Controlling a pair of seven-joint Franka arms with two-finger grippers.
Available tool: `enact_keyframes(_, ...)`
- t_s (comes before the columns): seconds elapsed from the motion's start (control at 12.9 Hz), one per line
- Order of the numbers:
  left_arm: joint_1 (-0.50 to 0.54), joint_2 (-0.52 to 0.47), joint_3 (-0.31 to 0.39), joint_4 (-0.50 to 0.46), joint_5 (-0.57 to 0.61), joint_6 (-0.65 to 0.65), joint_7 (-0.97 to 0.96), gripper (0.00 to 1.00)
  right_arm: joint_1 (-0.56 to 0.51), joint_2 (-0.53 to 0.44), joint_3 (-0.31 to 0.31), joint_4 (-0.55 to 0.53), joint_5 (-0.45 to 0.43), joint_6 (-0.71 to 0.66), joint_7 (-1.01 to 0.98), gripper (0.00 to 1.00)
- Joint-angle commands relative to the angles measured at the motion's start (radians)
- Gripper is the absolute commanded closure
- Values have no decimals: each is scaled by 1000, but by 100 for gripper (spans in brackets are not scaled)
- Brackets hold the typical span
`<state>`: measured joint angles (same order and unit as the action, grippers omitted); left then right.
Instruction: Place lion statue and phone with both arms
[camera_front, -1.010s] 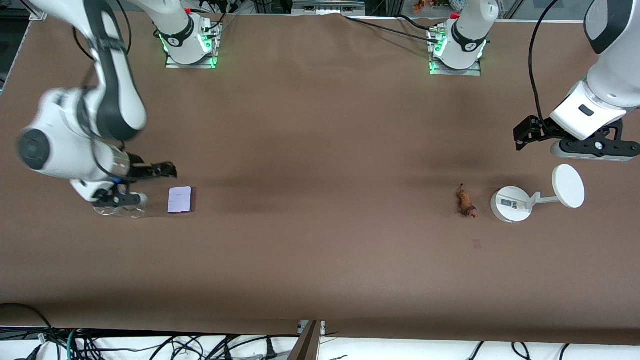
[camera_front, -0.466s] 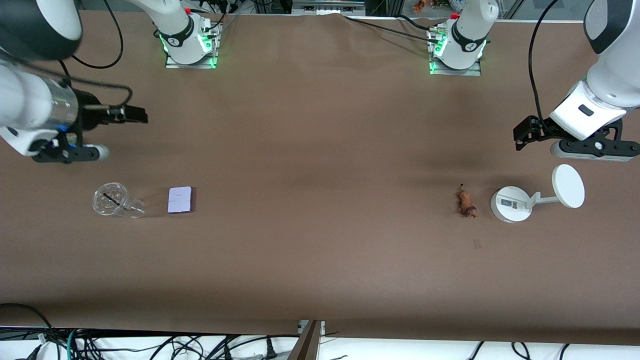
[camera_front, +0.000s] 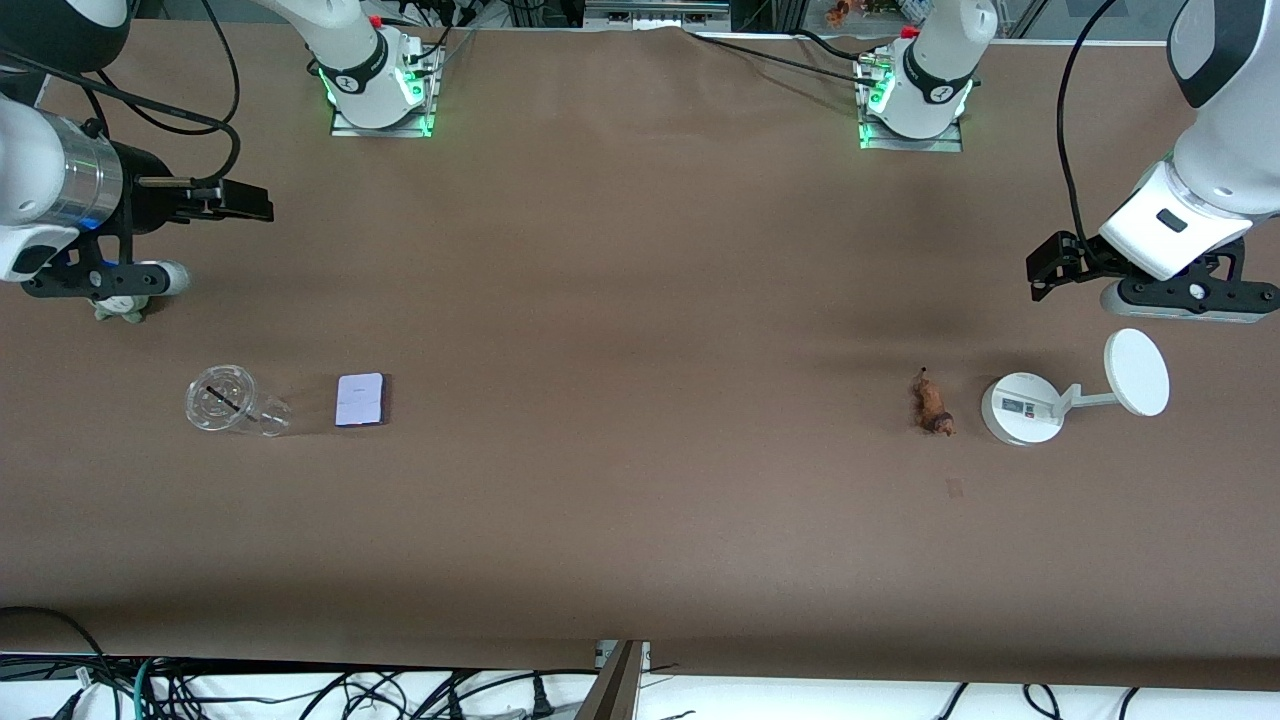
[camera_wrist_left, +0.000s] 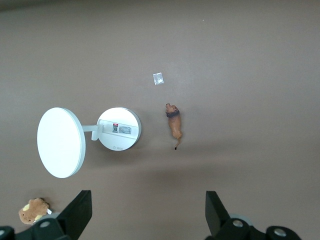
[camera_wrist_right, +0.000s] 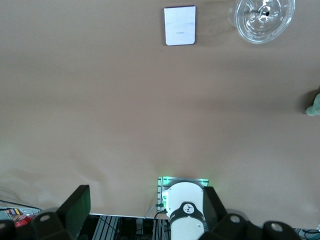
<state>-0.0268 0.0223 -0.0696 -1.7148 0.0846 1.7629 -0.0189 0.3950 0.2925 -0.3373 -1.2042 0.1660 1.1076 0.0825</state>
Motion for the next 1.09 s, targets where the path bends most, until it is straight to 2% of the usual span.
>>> enact_keyframes(0.0, -2, 7, -2, 26, 4, -19, -1, 0, -1, -3, 1, 14, -16, -23, 13, 1)
enact_keyframes(0.31, -2, 8, -3, 26, 4, -19, -1, 0, -14, -15, 18, 8, -16, -37, 14, 1)
enact_keyframes(0.39, -2, 8, -1, 26, 4, -19, -1, 0, -78, -30, 87, 5, -16, -38, 14, 1)
enact_keyframes(0.54, -2, 8, -1, 26, 4, -17, -1, 0, -279, -49, 309, -2, -22, -38, 98, 1)
enact_keyframes(0.62, -2, 8, -1, 26, 4, -17, 2, 0, -351, -59, 398, -14, -43, -29, 124, 1)
enact_keyframes(0.7, -2, 8, -1, 27, 6, -16, 7, 0, -376, -109, 426, -88, -77, 1, 117, 1)
enact_keyframes(0.85, -2, 16, -1, 40, 6, -16, 5, 0, -384, -260, 429, -304, -105, 172, 21, 1)
enact_keyframes(0.93, -2, 18, -1, 41, 6, -16, 5, 0, -401, -321, 429, -380, -106, 240, -65, 0)
enact_keyframes(1.01, -2, 19, -1, 41, 6, -16, 5, 0, -403, -354, 428, -405, -114, 273, -88, 0)
